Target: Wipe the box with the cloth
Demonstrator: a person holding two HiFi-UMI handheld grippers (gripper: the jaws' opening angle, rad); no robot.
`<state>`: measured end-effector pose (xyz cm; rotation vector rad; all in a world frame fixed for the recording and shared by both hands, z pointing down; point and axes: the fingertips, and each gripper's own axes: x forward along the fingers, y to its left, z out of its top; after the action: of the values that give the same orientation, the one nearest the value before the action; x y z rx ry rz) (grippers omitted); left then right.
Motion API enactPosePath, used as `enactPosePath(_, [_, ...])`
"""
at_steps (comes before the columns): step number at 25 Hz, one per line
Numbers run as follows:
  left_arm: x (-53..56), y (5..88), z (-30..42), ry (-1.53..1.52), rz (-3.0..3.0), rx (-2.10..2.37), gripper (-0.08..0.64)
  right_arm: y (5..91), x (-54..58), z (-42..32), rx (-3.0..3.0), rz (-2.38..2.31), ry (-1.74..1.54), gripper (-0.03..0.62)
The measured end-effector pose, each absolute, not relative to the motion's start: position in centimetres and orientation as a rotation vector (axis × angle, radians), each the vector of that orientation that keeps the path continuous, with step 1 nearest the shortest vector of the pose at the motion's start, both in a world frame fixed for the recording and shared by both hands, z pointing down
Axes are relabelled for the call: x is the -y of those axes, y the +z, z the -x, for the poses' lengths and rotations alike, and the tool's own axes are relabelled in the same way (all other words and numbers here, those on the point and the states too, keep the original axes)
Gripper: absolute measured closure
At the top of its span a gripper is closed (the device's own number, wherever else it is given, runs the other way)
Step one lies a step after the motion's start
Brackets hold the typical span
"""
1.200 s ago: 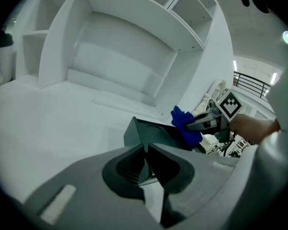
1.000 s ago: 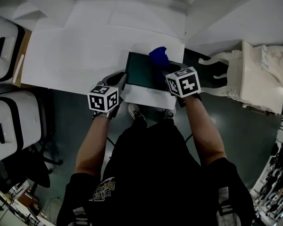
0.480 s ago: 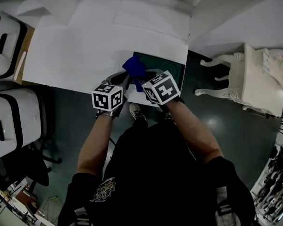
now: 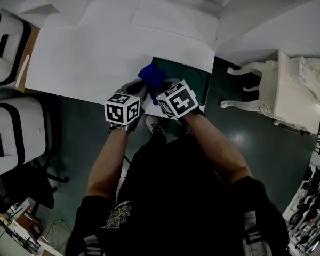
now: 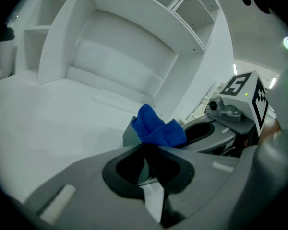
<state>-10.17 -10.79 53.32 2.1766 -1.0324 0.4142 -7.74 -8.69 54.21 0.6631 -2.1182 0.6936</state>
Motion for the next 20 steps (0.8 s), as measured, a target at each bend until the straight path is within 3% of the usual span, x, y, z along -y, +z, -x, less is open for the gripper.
enactPosePath(20, [10.7,53.3,10.2,0.445,-2.185,1.038,0.528,54.7,7.8,-0.5,2.047,-0.823,0.766,0.500])
